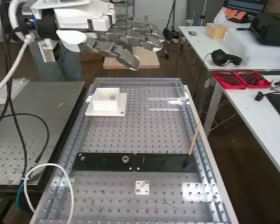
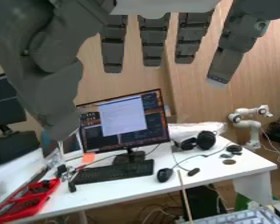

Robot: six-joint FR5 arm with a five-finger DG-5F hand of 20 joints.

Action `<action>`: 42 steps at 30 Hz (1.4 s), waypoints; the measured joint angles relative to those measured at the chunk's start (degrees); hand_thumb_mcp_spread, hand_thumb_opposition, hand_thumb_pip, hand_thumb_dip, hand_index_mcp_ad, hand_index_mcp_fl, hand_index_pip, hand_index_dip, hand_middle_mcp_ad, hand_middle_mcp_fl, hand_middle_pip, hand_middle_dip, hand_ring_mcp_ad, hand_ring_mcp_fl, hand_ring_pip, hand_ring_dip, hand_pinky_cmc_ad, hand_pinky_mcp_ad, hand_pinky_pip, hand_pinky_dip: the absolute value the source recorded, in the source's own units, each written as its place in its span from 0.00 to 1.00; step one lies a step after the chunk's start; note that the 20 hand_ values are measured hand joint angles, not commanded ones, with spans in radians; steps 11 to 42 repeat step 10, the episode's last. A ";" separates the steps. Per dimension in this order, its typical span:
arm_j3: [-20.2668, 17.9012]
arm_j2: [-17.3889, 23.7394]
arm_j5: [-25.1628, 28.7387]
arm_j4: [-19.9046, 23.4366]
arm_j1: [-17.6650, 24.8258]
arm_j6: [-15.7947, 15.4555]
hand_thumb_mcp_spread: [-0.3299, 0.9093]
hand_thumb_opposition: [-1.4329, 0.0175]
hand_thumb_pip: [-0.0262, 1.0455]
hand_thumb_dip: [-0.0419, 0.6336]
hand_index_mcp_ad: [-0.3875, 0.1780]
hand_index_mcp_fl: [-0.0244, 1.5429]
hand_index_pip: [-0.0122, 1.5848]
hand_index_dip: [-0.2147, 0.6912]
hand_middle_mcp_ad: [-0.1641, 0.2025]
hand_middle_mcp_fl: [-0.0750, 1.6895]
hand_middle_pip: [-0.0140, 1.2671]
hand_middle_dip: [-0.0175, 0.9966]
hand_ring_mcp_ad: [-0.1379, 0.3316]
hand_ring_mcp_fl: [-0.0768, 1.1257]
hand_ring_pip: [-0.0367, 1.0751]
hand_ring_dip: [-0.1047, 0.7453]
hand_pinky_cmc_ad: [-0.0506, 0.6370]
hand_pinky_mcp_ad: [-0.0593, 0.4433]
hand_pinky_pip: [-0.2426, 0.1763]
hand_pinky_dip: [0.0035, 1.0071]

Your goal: Grab the larger nut and place it in the white container

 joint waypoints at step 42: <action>-0.74 0.81 0.47 0.29 0.51 -0.69 0.43 0.43 0.72 0.36 0.43 0.02 0.29 0.16 0.63 0.05 0.11 0.25 0.58 0.06 0.13 0.27 0.58 0.69 0.28 0.74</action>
